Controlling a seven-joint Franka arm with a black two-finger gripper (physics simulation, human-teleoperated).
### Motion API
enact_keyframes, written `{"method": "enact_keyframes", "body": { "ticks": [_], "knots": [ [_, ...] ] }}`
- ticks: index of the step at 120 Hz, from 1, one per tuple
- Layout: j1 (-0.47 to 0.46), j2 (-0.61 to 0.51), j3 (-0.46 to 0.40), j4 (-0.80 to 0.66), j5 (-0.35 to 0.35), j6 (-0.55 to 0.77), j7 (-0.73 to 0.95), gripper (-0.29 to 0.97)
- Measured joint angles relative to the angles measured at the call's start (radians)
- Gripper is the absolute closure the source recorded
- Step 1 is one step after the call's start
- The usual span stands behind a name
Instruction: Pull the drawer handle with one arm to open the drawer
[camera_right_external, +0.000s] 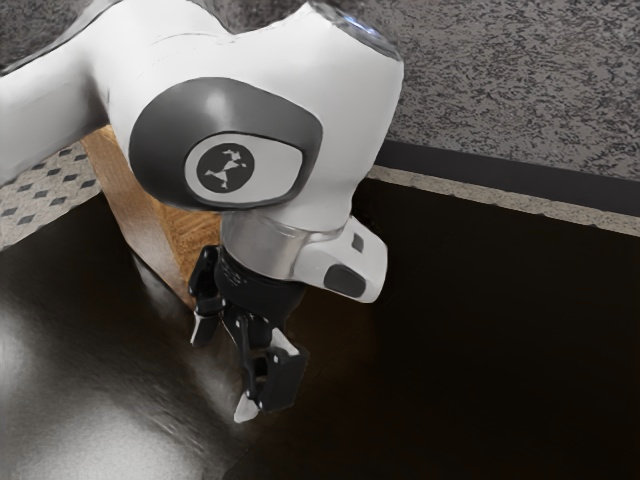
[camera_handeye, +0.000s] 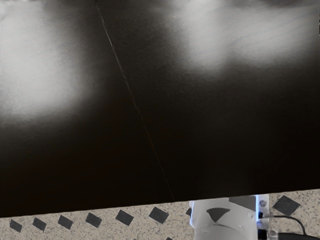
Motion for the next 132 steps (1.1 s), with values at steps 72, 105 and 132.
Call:
{"method": "enact_keyframes", "body": {
  "ticks": [72,105,132],
  "knots": [
    [0.109,0.299,0.107,0.254,0.147,0.624,0.141,0.00],
    [0.121,0.176,0.121,0.105,0.198,0.603,0.322,0.00],
    [0.157,0.202,0.123,0.106,0.194,0.620,0.413,0.00]
  ]
}}
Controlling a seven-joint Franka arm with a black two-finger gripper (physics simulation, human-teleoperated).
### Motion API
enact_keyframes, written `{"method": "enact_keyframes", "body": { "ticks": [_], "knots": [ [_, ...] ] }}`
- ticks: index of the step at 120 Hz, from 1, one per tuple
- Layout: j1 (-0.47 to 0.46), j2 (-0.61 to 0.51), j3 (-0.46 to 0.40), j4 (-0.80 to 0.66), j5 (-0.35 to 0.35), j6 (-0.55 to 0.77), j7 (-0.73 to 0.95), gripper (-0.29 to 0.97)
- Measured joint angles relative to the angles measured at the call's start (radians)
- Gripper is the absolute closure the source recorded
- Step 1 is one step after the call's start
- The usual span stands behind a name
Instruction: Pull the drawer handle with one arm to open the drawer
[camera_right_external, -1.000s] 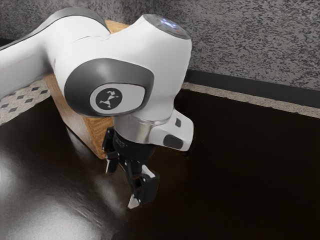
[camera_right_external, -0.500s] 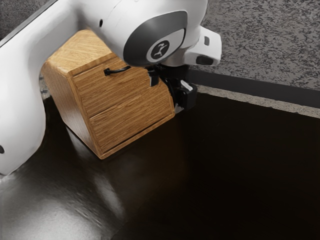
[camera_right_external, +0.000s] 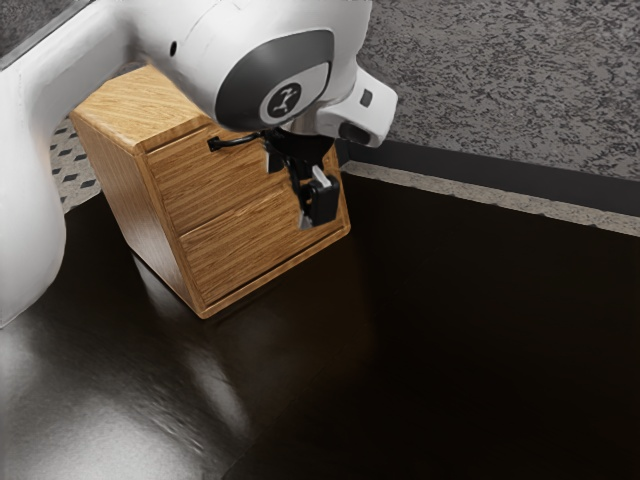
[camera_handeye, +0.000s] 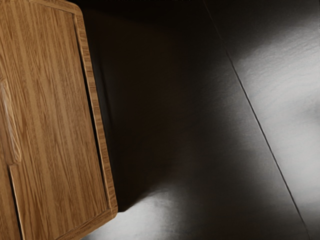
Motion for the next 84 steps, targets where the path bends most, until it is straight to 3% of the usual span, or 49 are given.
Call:
{"method": "enact_keyframes", "body": {
  "ticks": [27,52,72,84],
  "knots": [
    [0.052,0.011,0.019,0.012,0.001,0.044,0.045,0.00],
    [0.104,0.032,0.011,0.030,-0.049,0.088,0.014,0.00],
    [0.175,0.063,0.009,0.055,-0.037,0.109,-0.018,0.00],
    [0.277,0.092,-0.078,0.093,-0.030,0.124,-0.032,0.00]
  ]
}}
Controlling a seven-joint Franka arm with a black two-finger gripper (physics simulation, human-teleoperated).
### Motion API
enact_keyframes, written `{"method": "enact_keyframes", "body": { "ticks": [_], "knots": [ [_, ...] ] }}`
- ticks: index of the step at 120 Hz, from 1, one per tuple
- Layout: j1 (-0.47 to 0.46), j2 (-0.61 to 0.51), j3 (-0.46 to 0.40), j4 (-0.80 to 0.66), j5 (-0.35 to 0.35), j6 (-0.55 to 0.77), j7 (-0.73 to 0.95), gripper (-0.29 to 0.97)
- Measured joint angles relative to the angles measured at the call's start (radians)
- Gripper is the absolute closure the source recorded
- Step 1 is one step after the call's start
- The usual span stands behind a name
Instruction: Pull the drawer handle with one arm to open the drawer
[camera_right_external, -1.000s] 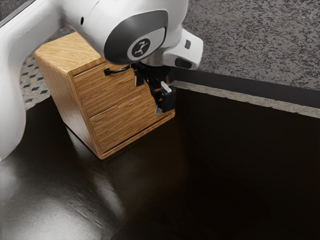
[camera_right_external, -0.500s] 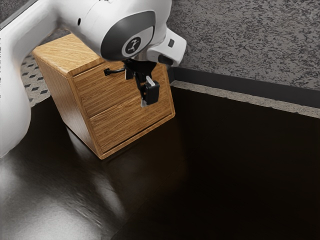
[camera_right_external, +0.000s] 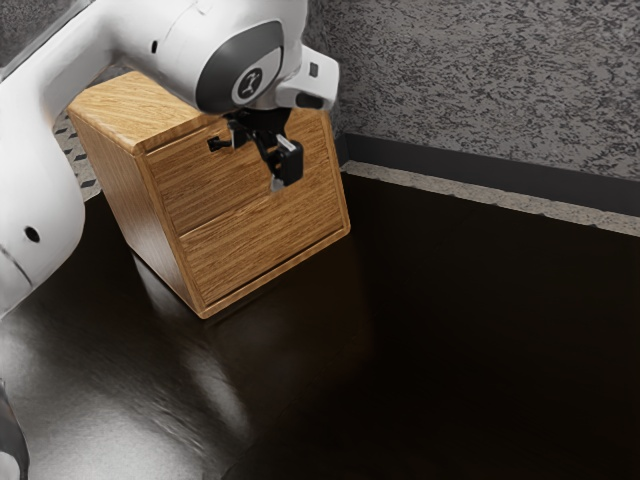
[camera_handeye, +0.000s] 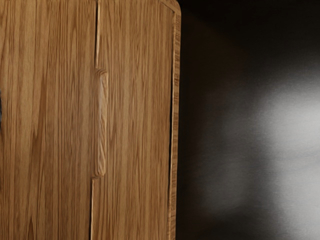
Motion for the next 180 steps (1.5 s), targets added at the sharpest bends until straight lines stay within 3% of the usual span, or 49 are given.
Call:
{"method": "enact_keyframes", "body": {
  "ticks": [44,152,180],
  "knots": [
    [0.180,0.088,-0.160,0.133,0.024,0.041,-0.018,0.00],
    [0.238,0.125,-0.165,0.135,0.005,0.056,0.162,0.00],
    [0.240,0.126,-0.167,0.136,0.009,0.156,0.200,0.00]
  ]
}}
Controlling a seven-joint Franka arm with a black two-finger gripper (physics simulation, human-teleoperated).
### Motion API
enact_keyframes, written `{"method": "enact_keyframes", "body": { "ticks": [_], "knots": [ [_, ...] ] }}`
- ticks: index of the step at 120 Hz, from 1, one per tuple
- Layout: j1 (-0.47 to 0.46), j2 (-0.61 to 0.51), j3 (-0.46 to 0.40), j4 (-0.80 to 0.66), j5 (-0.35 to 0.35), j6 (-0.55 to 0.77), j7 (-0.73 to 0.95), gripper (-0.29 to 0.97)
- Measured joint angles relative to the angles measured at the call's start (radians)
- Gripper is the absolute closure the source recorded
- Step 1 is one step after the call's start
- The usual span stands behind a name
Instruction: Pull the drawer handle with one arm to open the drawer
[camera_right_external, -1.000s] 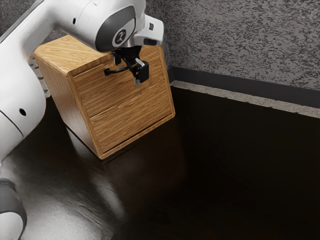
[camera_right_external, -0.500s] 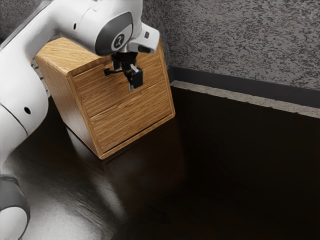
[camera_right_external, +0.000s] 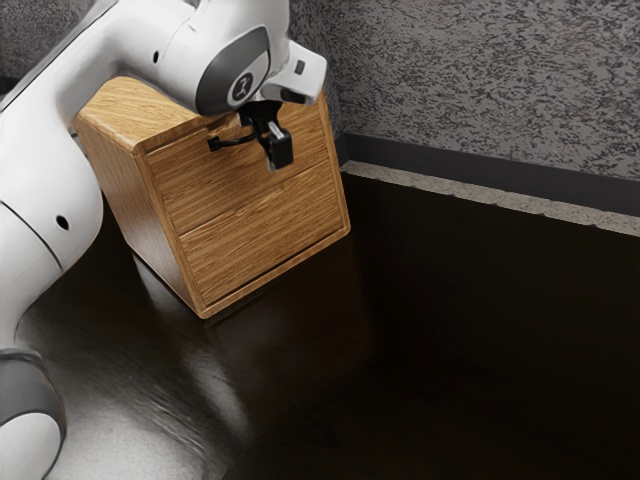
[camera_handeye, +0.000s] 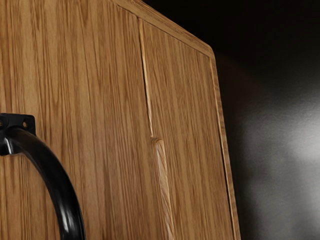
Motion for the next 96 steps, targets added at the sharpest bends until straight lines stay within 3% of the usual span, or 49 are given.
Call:
{"method": "enact_keyframes", "body": {
  "ticks": [96],
  "knots": [
    [-0.001,0.006,0.011,-0.059,-0.011,0.056,0.041,0.01]
  ]
}}
